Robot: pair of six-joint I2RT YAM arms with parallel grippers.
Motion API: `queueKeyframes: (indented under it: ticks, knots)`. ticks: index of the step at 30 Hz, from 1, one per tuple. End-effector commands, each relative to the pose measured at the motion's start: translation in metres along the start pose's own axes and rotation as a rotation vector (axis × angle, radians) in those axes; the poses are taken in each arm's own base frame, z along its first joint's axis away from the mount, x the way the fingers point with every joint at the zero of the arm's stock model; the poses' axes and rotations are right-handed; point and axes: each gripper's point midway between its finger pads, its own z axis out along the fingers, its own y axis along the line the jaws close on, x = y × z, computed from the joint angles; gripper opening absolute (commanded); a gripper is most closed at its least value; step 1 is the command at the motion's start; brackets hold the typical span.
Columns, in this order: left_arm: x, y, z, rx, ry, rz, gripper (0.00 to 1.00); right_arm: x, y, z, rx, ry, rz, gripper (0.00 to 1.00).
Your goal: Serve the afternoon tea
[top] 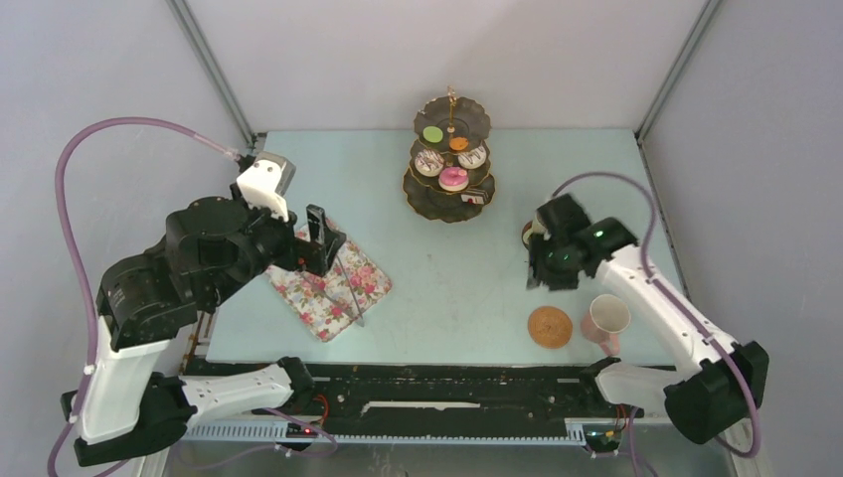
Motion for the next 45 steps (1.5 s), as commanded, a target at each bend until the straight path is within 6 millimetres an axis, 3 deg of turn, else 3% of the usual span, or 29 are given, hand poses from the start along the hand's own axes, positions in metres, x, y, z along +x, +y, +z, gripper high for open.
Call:
queueKeyframes:
  ticks: [1, 4, 8, 17, 25, 29, 34, 39, 43, 45]
  knots:
    - [-0.004, -0.016, 0.002, 0.067, 0.000, -0.024, 0.98, 0.049, 0.029, 0.027, -0.043, 0.080, 0.049, 0.44]
    - [-0.002, -0.021, 0.002, 0.091, 0.013, -0.028, 0.98, 0.068, 0.034, 0.048, 0.010, 0.080, 0.047, 0.33]
    - [-0.003, -0.019, 0.001, 0.084, 0.008, -0.028, 0.98, 0.085, 0.010, 0.067, 0.237, 0.107, 0.020, 0.23]
    - [-0.003, -0.015, -0.002, 0.070, 0.004, -0.024, 0.98, 0.108, -0.034, 0.084, 0.461, 0.128, 0.102, 0.24]
    - [-0.003, -0.014, -0.003, 0.067, 0.001, -0.026, 0.98, 0.104, -0.044, 0.103, 0.501, 0.150, 0.115, 0.26]
    - [-0.003, -0.009, -0.006, 0.052, -0.006, -0.022, 0.98, 0.103, -0.028, 0.123, 0.451, 0.170, 0.045, 0.27]
    - [-0.002, -0.005, -0.007, 0.038, -0.010, -0.015, 0.98, 0.085, 0.012, 0.146, 0.370, 0.163, -0.041, 0.27]
    - [-0.001, -0.004, -0.005, 0.030, -0.010, -0.007, 0.98, 0.036, 0.081, 0.167, 0.214, 0.117, -0.093, 0.27]
    - [-0.002, -0.003, -0.005, 0.021, -0.009, -0.003, 0.98, -0.005, 0.118, 0.182, 0.143, 0.076, -0.108, 0.27]
    - [-0.002, -0.002, -0.005, 0.018, -0.008, -0.001, 0.98, -0.023, 0.128, 0.188, 0.125, 0.060, -0.106, 0.27]
